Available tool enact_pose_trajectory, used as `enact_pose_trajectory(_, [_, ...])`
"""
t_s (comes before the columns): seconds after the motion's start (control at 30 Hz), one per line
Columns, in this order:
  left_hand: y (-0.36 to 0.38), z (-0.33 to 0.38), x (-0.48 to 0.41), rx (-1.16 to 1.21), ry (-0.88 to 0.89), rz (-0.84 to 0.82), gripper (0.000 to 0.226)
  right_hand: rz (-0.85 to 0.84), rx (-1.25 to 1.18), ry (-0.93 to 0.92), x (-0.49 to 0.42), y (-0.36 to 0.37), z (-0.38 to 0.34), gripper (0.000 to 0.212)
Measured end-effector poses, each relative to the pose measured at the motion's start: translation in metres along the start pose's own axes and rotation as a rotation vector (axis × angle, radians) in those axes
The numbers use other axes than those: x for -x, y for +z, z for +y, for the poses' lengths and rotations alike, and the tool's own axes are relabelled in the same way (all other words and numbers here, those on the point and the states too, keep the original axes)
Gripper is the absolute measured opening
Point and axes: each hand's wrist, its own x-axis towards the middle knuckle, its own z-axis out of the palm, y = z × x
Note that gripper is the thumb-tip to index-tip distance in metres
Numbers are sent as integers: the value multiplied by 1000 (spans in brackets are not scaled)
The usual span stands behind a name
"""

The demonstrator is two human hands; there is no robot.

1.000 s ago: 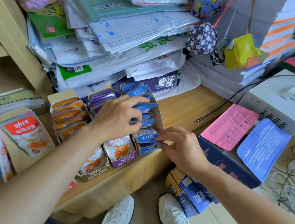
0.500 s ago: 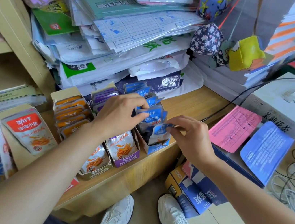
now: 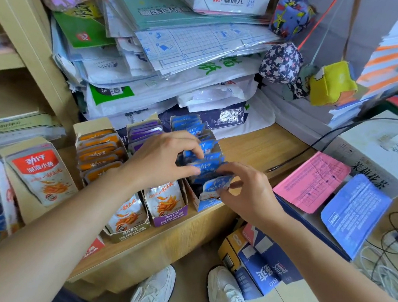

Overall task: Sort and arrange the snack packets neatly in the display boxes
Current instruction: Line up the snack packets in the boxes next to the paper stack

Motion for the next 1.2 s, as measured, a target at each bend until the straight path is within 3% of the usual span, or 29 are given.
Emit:
enact_pose_trajectory(0.17, [2,1,5,-60,28,9,11,-54,55,96,0,-5,-5,24])
enact_pose_trajectory(0.33, [0,3,-3,-11,-97,62,11,-5,2,142,-19,-21,-11,25])
enact_pose_trajectory(0.5, [2,6,-14,33,-202,55,12,105,-50,110,-17,-6,-15,53])
enact_pose_trajectory(0.7, [4,2,-15,65,-227,9,15,233,-257,329,3,15,-15,74])
enact_pose_trajectory(0.8, [-2,-2,-3,153,-167,-110,46,216,-312,345,10,20,-19,76])
enact_pose_trajectory(0.87, [-9,1,7,164,-138,-94,57,201,-363,349,12,21,-21,76])
enact_pose_trajectory(1.0, [-28,9,18,139,-117,76,36,136,-530,394,13,23,-24,91])
enact_pose_trajectory(1.13, [-23,22,29,181,-213,-69,39,124,-463,358,13,21,-21,81])
enact_pose_trajectory(1.2, [-11,24,29,160,-227,-43,31,89,-466,344,13,20,-22,81])
